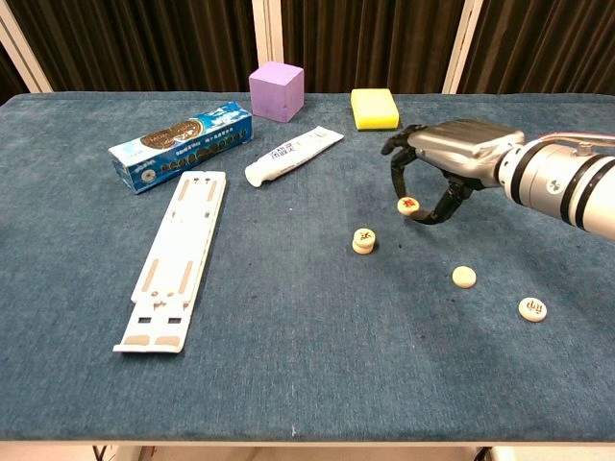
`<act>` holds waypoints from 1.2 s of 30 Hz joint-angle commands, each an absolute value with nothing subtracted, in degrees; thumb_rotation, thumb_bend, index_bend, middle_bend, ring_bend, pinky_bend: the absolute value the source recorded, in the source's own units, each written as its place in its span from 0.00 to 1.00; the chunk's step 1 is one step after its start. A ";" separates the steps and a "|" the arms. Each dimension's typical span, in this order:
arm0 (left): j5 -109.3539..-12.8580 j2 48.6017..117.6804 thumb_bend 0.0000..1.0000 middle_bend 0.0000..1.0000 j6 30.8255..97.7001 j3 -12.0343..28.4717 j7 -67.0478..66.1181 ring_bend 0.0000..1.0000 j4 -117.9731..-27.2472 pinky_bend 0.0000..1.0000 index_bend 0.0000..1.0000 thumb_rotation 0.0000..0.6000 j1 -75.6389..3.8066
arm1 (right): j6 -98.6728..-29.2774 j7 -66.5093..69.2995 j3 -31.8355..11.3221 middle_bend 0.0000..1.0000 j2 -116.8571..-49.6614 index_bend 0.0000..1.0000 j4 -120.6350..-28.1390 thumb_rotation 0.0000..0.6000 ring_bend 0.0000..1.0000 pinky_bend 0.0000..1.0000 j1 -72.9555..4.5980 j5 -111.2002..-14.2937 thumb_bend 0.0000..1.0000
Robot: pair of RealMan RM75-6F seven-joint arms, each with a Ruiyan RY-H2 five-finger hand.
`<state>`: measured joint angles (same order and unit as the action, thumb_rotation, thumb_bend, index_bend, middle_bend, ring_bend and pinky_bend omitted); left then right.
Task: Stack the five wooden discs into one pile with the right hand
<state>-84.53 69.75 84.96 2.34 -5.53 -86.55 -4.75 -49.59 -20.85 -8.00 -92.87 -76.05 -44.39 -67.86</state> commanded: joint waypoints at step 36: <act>-84.35 70.54 0.00 0.07 85.15 2.19 -3.76 0.00 -84.67 0.00 0.15 1.00 -4.24 | -49.49 -27.17 -6.28 0.17 -92.67 0.52 -83.35 1.00 0.08 0.19 -46.76 -67.03 0.47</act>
<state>-84.35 70.53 85.15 2.19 -3.76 -84.67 -4.25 -49.47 -27.18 -6.28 -92.64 -83.38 -46.75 -67.03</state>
